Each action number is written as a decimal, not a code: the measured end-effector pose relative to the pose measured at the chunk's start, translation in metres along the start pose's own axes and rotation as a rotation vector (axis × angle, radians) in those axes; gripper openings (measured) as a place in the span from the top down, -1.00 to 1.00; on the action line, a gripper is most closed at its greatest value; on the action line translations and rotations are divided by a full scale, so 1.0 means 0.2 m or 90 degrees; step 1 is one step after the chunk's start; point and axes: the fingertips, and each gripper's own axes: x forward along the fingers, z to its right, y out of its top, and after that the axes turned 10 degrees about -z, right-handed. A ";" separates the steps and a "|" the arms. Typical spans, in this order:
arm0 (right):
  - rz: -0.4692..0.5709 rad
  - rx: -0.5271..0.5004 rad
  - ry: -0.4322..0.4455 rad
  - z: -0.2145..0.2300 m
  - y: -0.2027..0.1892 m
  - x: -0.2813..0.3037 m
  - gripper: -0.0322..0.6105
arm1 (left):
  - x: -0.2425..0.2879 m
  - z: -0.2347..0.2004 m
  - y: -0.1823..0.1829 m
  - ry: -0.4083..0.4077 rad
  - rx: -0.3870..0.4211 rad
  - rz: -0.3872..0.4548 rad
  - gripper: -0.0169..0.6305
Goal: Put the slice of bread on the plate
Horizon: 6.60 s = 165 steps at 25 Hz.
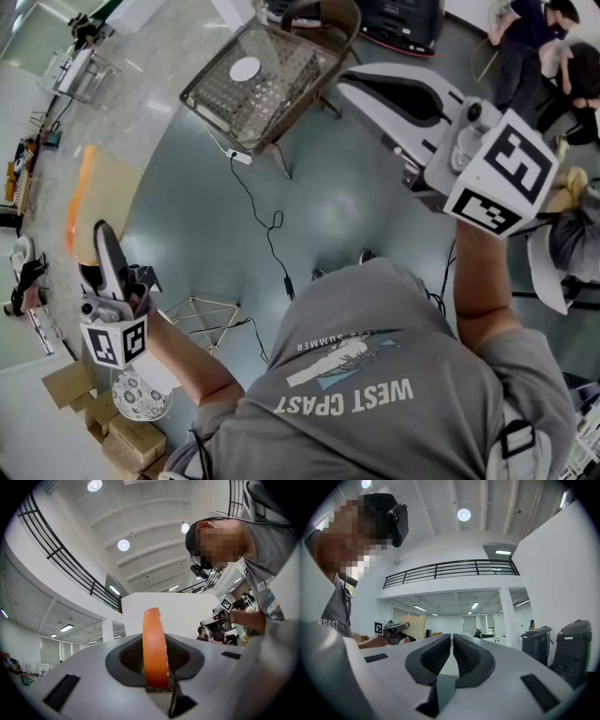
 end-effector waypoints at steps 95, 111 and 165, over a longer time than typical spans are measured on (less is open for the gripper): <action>-0.070 0.047 0.056 1.27 -0.28 1.05 0.87 | 1.55 -0.33 -0.89 -0.092 -0.071 -0.122 0.64; -0.072 0.044 -0.007 1.26 -0.25 1.33 0.87 | 1.59 -0.66 -1.04 -0.139 -0.082 -0.093 0.64; -0.104 0.086 0.106 2.20 -0.38 1.77 0.87 | 2.46 -0.79 -1.33 -0.071 -0.106 -0.158 0.64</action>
